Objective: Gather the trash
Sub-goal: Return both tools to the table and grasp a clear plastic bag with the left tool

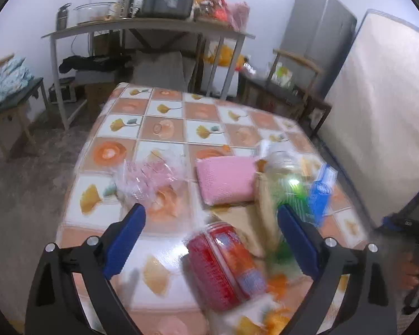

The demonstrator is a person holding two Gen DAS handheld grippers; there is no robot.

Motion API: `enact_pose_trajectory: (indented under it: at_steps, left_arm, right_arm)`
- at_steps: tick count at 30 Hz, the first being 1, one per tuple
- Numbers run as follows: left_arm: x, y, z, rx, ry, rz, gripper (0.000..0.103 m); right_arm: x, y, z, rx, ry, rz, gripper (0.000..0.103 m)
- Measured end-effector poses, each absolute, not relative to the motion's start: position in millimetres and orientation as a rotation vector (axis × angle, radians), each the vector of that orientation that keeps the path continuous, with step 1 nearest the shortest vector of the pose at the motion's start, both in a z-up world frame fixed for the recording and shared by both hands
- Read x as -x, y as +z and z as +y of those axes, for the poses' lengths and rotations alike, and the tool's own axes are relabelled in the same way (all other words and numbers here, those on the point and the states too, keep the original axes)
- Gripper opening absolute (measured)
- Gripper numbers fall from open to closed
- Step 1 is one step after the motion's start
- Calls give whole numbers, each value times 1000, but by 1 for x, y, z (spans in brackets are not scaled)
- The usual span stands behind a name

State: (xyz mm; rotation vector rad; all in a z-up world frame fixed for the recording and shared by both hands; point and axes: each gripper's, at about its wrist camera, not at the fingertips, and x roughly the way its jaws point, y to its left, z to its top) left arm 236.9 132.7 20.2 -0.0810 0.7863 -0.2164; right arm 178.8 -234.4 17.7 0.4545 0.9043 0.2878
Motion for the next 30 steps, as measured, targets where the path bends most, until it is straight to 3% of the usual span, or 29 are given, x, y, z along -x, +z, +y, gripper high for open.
enact_pose_trajectory:
  at_steps: [5, 11, 16, 24, 30]
  left_arm:
    - [-299, -6, 137, -163, -156, 818, 93]
    - [-360, -47, 160, -137, -166, 1002, 92]
    - [-368, -64, 163, -116, -179, 1064, 72]
    - [-369, -68, 161, -128, -136, 1049, 32]
    - [-366, -67, 162, -119, -114, 1033, 22]
  right_arm:
    - [-181, 15, -201, -447, 347, 959, 88]
    - [-176, 14, -188, -432, 345, 992, 88]
    - [-179, 13, -186, -431, 342, 1002, 88]
    - [-186, 13, -180, -425, 359, 1009, 88]
    - [-188, 11, -180, -423, 360, 1018, 88]
